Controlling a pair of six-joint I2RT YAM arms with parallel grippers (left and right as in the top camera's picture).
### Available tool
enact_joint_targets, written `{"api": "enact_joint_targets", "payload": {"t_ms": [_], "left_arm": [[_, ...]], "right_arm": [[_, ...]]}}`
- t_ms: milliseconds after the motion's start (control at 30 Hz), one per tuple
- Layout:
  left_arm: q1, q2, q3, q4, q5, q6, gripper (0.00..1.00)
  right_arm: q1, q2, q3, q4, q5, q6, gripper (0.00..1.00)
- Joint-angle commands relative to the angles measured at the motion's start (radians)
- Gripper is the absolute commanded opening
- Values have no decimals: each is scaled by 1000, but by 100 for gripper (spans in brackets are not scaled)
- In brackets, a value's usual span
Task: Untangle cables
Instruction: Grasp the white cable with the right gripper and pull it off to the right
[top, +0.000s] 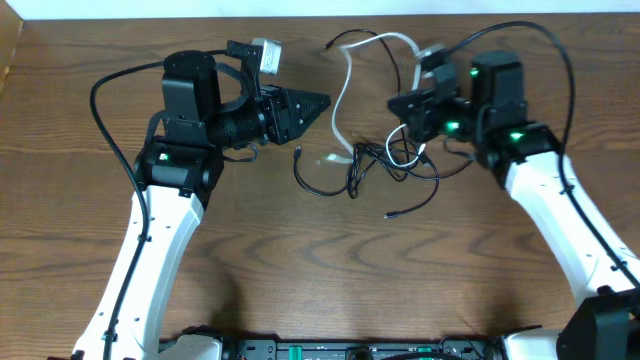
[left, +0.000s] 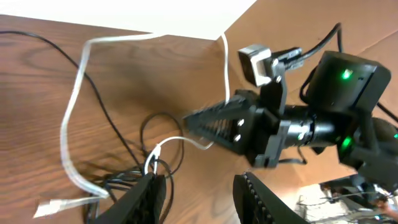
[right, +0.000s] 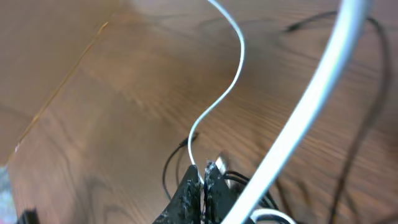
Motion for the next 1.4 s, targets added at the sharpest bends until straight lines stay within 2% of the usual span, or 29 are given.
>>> {"api": "enact_joint_targets", "payload": {"t_ms": [0,233,600,733,1100,1367], "left_arm": [[5,-10,6,-15,-27,49,40],[5,-10,5,-97,-31,132,41],[5,-10,-9,-122,-31,143,40],[4,-10,-10,-129,-30,143,41],[4,-10,-10,-154,-30,158,41],[4,-10,-10,-162,-30,158,41]], "right_arm": [[-45,-38,33,-25,-7,70,1],[-77,-156,208,-142,13,66,1],[-78,-214,662,-432,97,5,1],[-78,-214,769,-557,224,-27,1],[-119,-196,799,-794,587,-109,1],[-294,-154,799,-865,605,-107,1]]}}
